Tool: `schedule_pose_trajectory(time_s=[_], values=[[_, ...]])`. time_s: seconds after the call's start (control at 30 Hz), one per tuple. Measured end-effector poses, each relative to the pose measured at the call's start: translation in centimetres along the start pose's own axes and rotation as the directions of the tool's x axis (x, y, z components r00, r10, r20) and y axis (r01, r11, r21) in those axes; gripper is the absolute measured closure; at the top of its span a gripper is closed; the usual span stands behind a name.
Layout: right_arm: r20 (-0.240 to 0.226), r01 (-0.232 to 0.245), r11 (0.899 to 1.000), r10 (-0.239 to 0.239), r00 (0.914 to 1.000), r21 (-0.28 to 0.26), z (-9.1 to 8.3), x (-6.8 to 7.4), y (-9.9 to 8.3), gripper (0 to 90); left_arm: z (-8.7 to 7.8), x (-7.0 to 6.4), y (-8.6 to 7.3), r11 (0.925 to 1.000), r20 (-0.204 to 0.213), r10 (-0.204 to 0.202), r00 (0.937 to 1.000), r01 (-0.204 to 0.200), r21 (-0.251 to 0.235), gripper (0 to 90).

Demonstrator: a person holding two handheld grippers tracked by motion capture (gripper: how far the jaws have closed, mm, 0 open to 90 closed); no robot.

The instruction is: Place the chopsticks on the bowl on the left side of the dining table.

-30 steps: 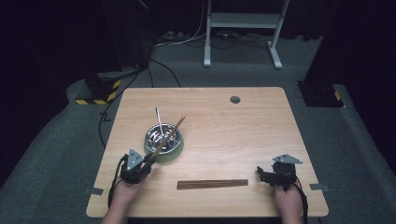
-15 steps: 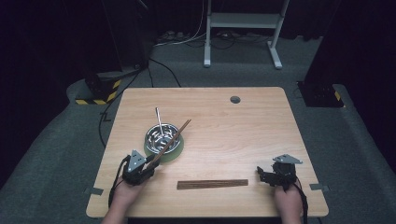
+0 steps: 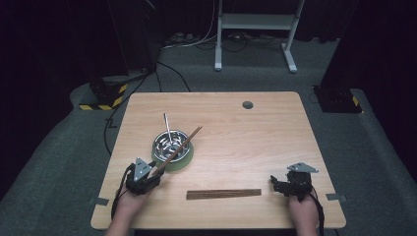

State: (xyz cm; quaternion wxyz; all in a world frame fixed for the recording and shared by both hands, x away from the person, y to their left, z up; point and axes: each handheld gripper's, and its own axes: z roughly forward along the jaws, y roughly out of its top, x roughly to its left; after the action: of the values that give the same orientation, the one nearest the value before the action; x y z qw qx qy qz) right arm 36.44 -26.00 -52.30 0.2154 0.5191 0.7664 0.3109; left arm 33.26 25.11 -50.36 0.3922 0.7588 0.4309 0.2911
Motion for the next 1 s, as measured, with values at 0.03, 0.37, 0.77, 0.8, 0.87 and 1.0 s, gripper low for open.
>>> schedule_pose_trajectory(time_s=[0.03,0.37,0.77,0.8,0.87,1.0], values=[[0.0,0.0,1.0,0.0,1.0,0.0,0.0,0.0,0.0,12.4,-0.1,0.3,0.0,1.0,-0.006,-0.004,1.0,0.004,0.001,56.0],[-0.006,0.015,1.0,-0.015,0.9999,-0.006,0.0,0.0,0.0,12.4,-0.1,2.3,-0.6,0.9963,-0.074,-0.085,0.9936,0.086,0.006,54.5],[-0.013,0.023,1.0,-0.024,0.9996,-0.007,0.1,0.0,0.0,11.1,-0.1,4.0,-1.0,0.9801,-0.119,-0.198,0.9729,0.198,-0.015,51.2],[-0.021,0.035,0.999,-0.034,0.9992,0.006,0.0,0.0,0.1,11.9,-0.1,4.1,-1.0,0.9806,-0.123,-0.196,0.9729,0.196,-0.013,51.1],[-0.029,0.031,0.999,-0.03,0.9991,0.023,-0.1,0.2,0.3,13.2,-0.1,4.3,-1.0,0.9785,-0.127,-0.206,0.9703,0.205,-0.019,51.1],[-0.055,0.058,0.998,-0.059,0.9967,-0.018,-0.7,1.5,1.3,13.3,-0.1,4.8,-0.9,0.9752,-0.134,-0.221,0.966,0.22,-0.022,50.8]])
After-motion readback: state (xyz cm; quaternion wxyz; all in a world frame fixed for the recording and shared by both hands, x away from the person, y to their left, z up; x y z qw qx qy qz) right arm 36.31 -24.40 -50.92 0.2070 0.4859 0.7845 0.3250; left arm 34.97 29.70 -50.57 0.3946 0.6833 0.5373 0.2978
